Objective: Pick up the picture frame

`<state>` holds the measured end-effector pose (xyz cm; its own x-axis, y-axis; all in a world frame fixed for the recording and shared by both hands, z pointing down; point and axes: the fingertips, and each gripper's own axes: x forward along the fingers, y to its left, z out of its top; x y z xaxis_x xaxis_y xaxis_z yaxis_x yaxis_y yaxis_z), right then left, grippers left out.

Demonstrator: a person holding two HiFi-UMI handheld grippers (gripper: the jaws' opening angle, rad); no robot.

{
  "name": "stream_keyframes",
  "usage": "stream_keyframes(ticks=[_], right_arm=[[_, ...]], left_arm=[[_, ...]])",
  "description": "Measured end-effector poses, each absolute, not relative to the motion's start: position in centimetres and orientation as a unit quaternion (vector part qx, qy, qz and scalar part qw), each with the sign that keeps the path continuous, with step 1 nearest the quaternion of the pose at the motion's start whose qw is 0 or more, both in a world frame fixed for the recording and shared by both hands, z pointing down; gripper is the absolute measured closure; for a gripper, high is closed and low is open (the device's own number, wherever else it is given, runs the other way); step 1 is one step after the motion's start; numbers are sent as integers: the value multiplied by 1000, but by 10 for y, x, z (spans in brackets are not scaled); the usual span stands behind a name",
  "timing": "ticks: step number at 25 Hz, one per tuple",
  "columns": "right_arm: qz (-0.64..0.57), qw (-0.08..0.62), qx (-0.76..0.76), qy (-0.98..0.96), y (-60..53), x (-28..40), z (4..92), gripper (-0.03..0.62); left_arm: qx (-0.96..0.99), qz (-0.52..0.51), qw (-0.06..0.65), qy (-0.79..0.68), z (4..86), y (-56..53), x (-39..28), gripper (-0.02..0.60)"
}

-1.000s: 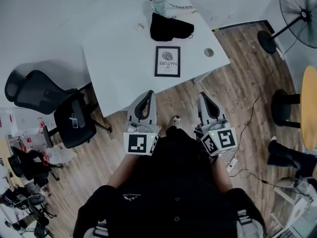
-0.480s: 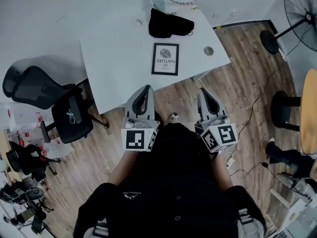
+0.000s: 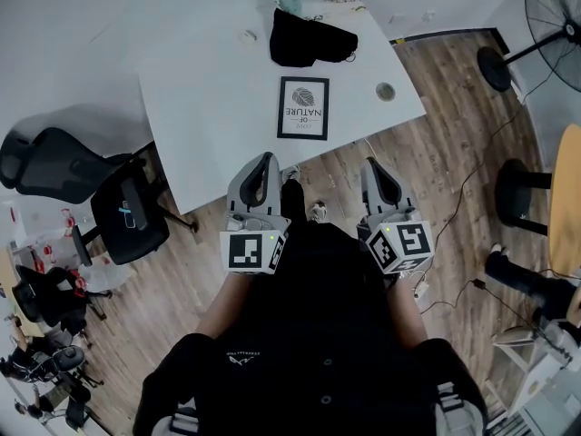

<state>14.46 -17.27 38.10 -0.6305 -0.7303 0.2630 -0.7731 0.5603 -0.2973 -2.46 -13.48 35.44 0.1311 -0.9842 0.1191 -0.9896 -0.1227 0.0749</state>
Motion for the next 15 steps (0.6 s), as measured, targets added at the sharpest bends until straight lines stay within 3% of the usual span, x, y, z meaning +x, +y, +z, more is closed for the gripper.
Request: stream_keyframes(ticks=[15], right_arm=[[222,112,431,-867,-258,87,418,595]], left_arm=[[760,49,105,-639,396,-230,-82,575]])
